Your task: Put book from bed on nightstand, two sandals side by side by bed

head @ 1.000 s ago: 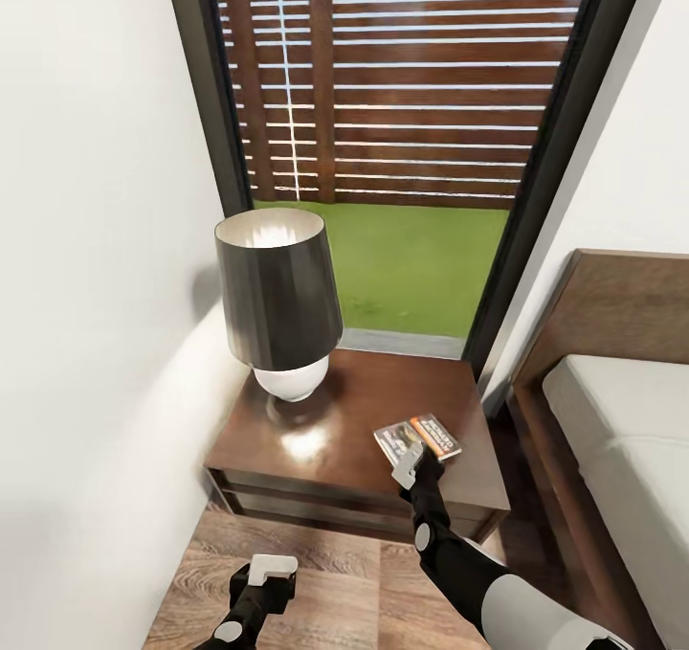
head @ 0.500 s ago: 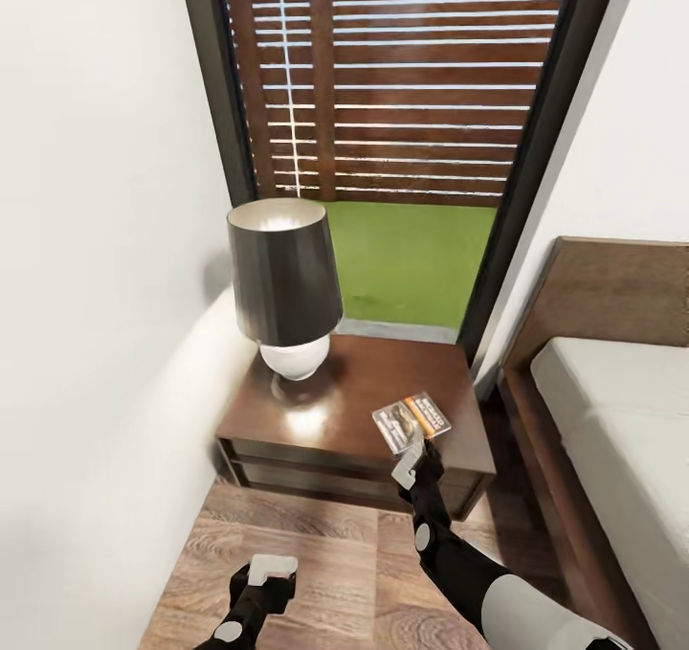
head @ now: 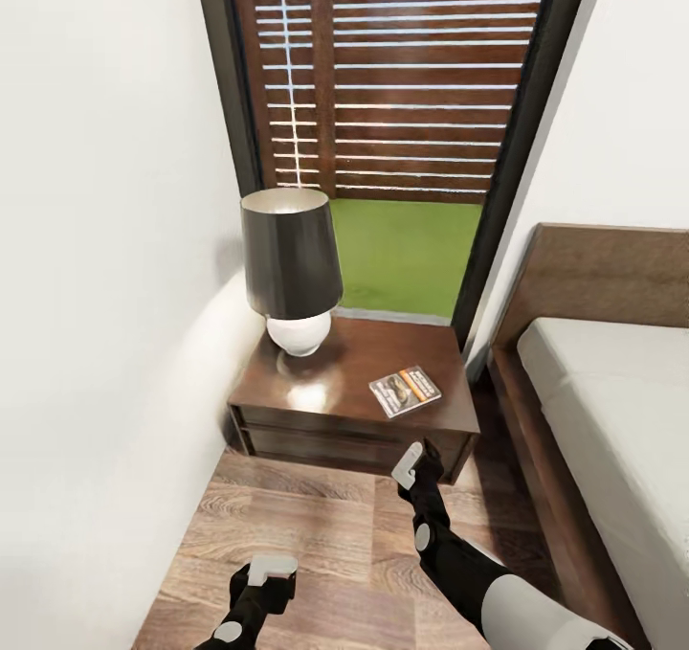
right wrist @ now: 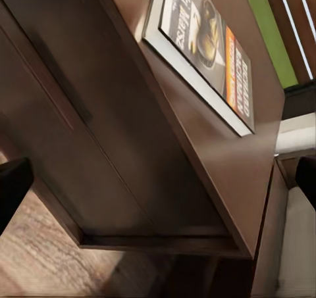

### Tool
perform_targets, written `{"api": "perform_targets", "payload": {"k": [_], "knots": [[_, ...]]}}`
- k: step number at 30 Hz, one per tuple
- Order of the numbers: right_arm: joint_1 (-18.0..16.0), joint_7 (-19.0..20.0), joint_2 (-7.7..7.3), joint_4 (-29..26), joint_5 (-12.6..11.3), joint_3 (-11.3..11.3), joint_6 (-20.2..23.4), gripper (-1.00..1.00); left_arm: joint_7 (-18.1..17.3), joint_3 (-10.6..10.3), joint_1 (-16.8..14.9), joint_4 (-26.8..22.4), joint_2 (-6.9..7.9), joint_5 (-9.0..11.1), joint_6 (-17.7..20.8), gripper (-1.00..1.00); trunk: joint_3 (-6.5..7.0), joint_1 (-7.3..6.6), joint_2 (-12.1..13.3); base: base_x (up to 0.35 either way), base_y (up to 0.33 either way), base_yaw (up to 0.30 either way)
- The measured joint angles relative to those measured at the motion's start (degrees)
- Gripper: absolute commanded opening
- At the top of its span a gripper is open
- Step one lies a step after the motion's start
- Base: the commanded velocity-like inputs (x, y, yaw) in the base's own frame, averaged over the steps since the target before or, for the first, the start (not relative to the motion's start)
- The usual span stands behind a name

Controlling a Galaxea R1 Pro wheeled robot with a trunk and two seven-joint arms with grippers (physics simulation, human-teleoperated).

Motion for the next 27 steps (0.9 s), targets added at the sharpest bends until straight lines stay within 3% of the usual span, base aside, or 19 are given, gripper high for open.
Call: {"api": "perform_targets", "payload": {"k": [11, 15, 16, 20, 21, 24, 25, 27], "knots": [[0.0, 0.0, -0.03, 0.1, -0.6, -0.3, -0.8, 1.00, 0.0, 0.0, 0.0, 0.0, 0.09, 0.0, 0.0, 1.00, 0.00, -0.01, 0.0, -0.018, 0.000, 0.000], [0.0, 0.3, -0.08, 0.1, -2.9, -2.0, -3.6, 1.00, 0.0, 0.0, 0.0, 0.0, 0.10, 0.0, 0.0, 1.00, 0.00, -0.01, 0.0, -0.001, 0.000, 0.000], [0.0, 0.5, -0.27, 0.6, -7.1, -3.5, -6.8, 1.00, 0.4, 0.1, 0.0, 0.0, 0.18, 0.3, 0.1, 1.00, 0.00, -0.01, 0.0, 0.000, 0.000, 0.000], [0.0, 0.5, -0.36, 0.8, -10.7, -3.8, -7.7, 1.00, 0.6, 0.3, 0.0, 0.0, 0.31, 0.5, 0.1, 1.00, 0.00, -0.01, 0.0, -0.060, 0.000, 0.000], [0.1, 0.8, -0.36, 1.0, -19.8, -4.0, -8.8, 1.00, 0.7, 0.3, 0.0, 0.0, 0.38, 0.8, 0.1, 1.00, 0.00, 0.14, 0.0, -0.260, 0.000, 0.000], [0.1, 1.7, -0.36, 1.9, -24.3, -3.9, -9.3, 1.00, 0.6, 0.3, 0.0, 0.0, 0.38, 0.8, 0.1, 1.00, 0.00, 0.02, 0.0, -0.300, 0.002, 0.000], [0.2, 5.1, -0.25, 5.0, -30.0, -4.2, -10.3, 1.00, 0.4, 0.3, 0.0, 0.0, 0.34, 0.8, 0.1, 1.00, -0.01, 0.02, 0.0, -0.330, 0.033, 0.000], [0.2, 8.5, -0.22, 7.0, -33.8, -4.2, -11.5, 1.00, 0.4, 0.3, 0.0, 0.0, 0.35, 0.8, 0.1, 1.00, 0.00, 0.02, 0.0, -0.324, 0.063, 0.000]]}}
